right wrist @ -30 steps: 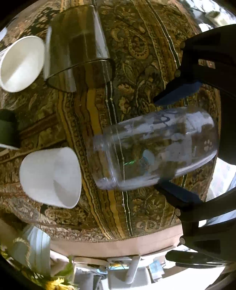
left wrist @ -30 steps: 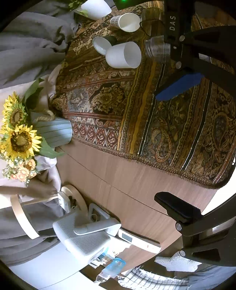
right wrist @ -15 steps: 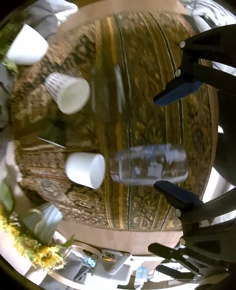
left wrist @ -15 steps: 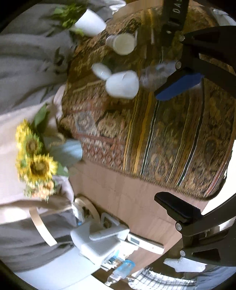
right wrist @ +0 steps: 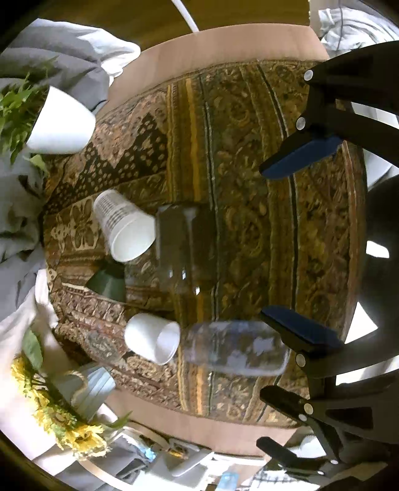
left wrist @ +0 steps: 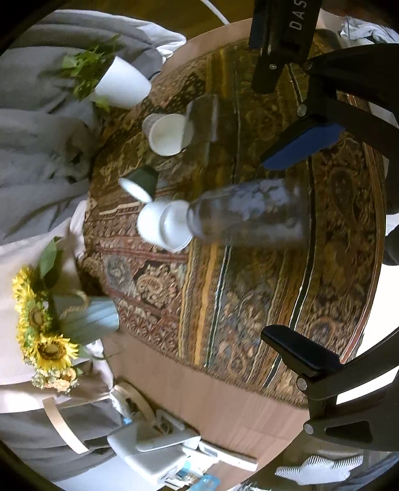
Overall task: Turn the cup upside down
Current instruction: 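Lower the clear jar opening-down onto the rug with the right gripper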
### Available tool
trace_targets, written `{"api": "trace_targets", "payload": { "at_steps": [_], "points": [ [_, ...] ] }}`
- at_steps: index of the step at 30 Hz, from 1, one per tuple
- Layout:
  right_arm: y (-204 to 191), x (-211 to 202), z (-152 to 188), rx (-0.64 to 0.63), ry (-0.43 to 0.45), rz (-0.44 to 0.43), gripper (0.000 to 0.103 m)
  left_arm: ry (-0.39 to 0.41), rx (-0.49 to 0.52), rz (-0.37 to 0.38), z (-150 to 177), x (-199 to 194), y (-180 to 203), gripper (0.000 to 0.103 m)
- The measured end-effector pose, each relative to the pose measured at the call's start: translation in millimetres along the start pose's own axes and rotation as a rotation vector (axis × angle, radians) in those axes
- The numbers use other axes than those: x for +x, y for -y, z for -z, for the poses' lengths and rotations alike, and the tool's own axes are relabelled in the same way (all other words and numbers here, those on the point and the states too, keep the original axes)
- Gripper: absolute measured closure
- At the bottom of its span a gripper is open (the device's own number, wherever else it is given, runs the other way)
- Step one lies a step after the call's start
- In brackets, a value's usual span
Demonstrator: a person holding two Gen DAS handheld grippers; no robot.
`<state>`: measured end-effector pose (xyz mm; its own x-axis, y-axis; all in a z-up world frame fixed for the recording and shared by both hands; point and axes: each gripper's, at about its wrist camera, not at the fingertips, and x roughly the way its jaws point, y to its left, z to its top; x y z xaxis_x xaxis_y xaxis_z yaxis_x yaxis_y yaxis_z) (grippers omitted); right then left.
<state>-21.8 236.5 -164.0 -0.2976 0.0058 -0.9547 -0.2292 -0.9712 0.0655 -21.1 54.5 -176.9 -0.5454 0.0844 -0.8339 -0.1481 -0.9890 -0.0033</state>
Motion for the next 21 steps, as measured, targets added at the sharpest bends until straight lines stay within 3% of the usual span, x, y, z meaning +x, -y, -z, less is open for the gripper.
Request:
{"api": "trace_targets", "payload": {
  "at_steps": [10, 21],
  "points": [
    [19.6, 29.5, 25.1, -0.051, -0.045, 0.057, 0.018, 0.031, 0.034, -0.057, 38.8, 29.0, 18.5, 0.0],
    [24.4, 58.2, 40.1, -0.099, -0.11, 0.087, 0.018, 0.17, 0.049, -0.107, 53.2, 39.8, 28.3, 0.002]
  ]
}}
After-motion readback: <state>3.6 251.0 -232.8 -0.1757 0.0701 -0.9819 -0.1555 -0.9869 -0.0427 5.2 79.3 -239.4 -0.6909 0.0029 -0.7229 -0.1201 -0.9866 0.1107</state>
